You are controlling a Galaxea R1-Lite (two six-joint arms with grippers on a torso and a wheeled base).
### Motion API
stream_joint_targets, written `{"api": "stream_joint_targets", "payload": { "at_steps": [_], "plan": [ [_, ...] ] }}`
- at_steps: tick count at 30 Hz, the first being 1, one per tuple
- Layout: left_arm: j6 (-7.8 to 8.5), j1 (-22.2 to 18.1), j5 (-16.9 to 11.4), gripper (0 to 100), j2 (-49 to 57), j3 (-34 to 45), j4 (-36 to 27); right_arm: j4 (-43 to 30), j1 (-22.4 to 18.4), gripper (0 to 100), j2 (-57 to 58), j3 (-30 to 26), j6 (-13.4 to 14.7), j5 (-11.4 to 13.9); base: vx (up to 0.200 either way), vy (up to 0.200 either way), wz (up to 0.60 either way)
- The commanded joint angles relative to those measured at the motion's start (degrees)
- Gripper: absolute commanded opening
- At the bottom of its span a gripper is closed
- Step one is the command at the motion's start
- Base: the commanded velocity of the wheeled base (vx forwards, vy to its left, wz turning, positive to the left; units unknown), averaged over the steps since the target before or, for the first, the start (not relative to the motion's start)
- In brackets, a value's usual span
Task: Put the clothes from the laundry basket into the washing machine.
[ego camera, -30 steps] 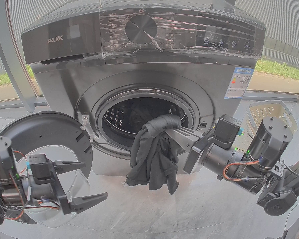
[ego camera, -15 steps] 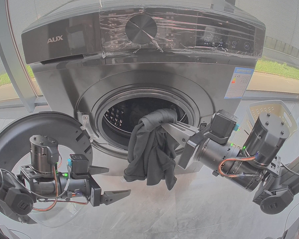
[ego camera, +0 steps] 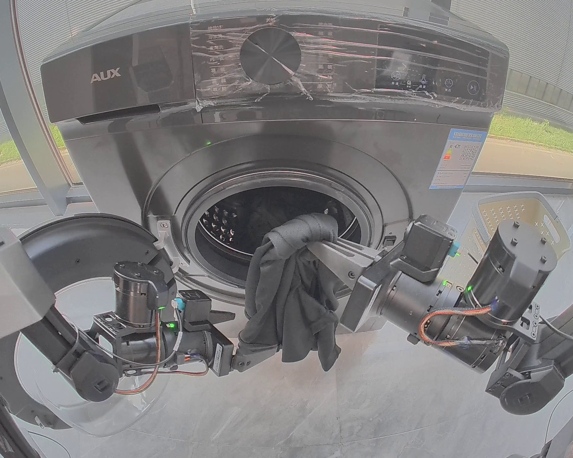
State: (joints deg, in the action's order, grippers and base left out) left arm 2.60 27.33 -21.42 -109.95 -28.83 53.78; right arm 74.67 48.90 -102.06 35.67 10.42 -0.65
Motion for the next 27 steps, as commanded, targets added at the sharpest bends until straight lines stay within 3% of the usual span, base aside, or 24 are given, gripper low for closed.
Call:
{"api": "stream_joint_targets", "payload": {
  "at_steps": [1, 14, 15, 27],
  "plan": [
    [-0.14, 0.1, 0.4, 100, -5.3, -1.2, 2.4, 0.0, 0.3, 0, 0.4, -0.1, 0.0, -0.1, 0.000, 0.000, 0.00],
    [-0.75, -0.1, 1.3, 100, -8.9, -2.7, 6.6, 0.1, 0.8, 0, 0.3, -0.1, 0.0, -0.1, 0.000, 0.000, 0.00],
    [-0.75, -0.1, 2.7, 0, -9.6, -2.8, 8.1, 0.1, 0.8, 0, 0.3, -0.6, 0.0, -0.1, 0.000, 0.000, 0.00],
    [-1.98, 0.6, 2.7, 0, -8.9, -0.1, 16.8, 0.7, 0.1, 0, 0.0, -2.0, -0.1, -0.1, 0.000, 0.000, 0.00]
  ]
}}
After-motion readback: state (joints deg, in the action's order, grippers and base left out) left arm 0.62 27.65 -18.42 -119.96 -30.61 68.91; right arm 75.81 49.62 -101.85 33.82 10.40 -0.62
